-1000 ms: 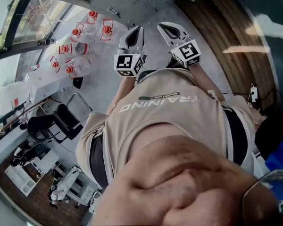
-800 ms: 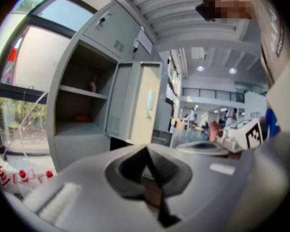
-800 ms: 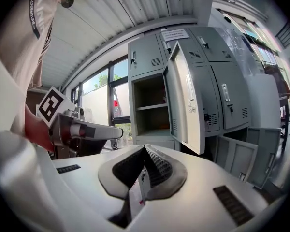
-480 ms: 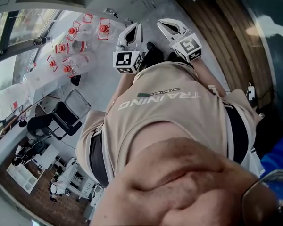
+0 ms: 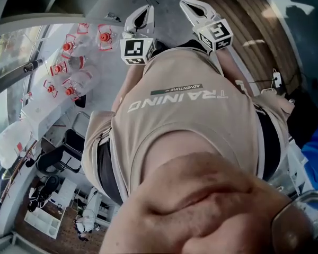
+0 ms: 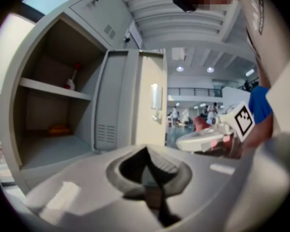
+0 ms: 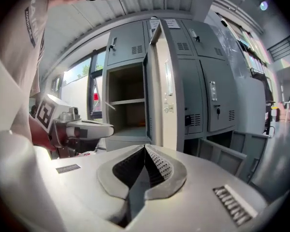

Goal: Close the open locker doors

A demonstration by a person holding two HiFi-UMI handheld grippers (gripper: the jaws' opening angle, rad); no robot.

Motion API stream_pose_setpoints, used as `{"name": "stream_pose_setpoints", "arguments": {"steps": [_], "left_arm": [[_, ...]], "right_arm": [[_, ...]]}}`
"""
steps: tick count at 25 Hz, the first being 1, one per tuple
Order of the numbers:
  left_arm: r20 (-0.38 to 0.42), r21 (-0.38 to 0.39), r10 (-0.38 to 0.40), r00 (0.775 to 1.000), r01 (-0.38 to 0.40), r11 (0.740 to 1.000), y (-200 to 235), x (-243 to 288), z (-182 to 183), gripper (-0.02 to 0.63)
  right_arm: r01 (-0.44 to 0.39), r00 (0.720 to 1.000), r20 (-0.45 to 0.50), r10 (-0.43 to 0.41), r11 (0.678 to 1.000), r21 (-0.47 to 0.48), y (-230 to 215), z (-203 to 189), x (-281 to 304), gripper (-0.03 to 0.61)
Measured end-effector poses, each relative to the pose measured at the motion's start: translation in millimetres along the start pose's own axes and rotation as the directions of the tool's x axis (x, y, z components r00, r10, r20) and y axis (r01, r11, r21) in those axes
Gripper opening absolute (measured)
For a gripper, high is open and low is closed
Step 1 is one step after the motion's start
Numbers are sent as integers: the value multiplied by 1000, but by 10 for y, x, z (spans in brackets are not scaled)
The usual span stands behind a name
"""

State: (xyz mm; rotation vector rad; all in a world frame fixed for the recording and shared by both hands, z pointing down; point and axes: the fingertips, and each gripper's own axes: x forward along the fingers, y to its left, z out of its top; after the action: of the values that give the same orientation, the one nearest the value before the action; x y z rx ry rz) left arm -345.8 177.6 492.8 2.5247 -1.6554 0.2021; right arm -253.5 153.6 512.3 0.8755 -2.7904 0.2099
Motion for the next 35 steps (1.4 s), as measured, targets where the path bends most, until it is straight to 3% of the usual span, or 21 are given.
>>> {"name": "stream_pose_setpoints", "arguments": {"steps": [2,5,8,11,15,20,25,29,35], "left_arm": [[-15,35,-21,1000,22,999,37,64,-28,-2],[-30,12,-41,999,41,999,93,177,-22,-2],[-21,16,-41,999,41,999,138,216,84,-2],[-37,56,-3,999,5,998,231,312,111,-2],[-35,4,40,999,-40,999,274,420,164,-2],[-83,-28,89,993,-92,995,219,535,78,-2],[-93,-36,202,975,-206,978,316,475,62,-2],[-133,-63,312,941,-322,944,385,241,-95,-2],[-168,-90,433,886,-451,888,406,-180,-232,-2]], "right_arm": [[57,998,27,-57,998,0,-180,53,10,14],[135,990,37,-137,990,35,-472,43,-44,15],[146,989,21,-146,989,18,-637,51,-100,14],[111,994,-2,-111,993,-31,-798,95,-17,14],[43,999,-7,-44,996,-74,-973,209,116,15],[-135,990,43,137,989,-53,-975,313,212,14],[-331,941,59,334,942,-48,-729,311,326,14],[-483,873,69,483,876,-14,-398,248,418,14],[-624,779,76,623,782,-13,117,195,446,14]]}}
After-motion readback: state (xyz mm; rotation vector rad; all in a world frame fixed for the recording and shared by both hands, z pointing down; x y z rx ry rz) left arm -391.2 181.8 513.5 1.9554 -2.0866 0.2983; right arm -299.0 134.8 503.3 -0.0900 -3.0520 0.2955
